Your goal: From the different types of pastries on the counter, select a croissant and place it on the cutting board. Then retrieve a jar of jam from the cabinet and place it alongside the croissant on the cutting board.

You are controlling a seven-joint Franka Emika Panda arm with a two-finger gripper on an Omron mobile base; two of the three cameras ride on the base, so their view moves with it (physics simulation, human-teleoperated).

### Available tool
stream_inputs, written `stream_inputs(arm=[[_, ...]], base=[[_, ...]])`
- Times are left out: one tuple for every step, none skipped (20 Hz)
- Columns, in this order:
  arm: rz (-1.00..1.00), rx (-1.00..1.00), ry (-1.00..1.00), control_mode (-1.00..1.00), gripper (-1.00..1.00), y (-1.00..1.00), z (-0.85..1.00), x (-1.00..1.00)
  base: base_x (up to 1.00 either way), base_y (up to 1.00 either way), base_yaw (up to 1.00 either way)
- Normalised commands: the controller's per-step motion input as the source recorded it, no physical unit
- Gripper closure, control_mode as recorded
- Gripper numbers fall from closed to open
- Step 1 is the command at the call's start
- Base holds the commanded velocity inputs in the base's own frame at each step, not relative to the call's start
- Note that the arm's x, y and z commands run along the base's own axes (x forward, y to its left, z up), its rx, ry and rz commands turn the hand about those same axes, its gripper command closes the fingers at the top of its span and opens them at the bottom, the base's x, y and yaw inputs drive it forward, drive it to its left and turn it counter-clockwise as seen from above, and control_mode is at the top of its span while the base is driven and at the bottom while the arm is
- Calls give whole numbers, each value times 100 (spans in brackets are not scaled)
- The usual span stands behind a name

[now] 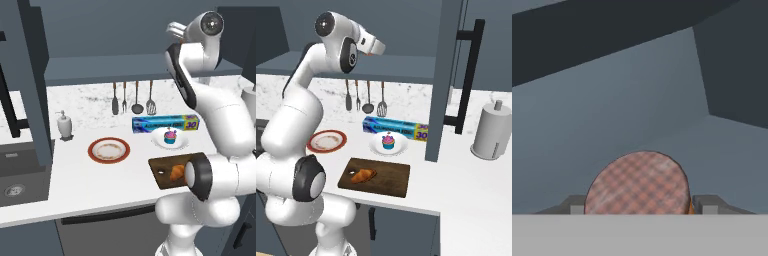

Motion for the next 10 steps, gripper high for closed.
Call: stream_inputs(arm=[[0,0,-4,-100,100,0,37,-100],[0,0,-6,-100,100,0,36,-100],[0,0,-7,-100,100,0,35,-100],[0,0,-9,-100,100,0,35,-100],[0,0,-11,-100,100,0,36,-100],[0,0,-12,-100,100,0,38,-100],[0,0,-10,-100,100,0,32,-100],[0,0,-5,-100,100,0,24,-100],[0,0,-2,-100,100,0,14,-100],[0,0,0,-100,100,0,0,-100]], base=[[0,0,0],[0,0,0],[0,0,0],[0,0,0],[0,0,0],[0,0,0],[0,0,0],[0,0,0],[0,0,0],[0,0,0]])
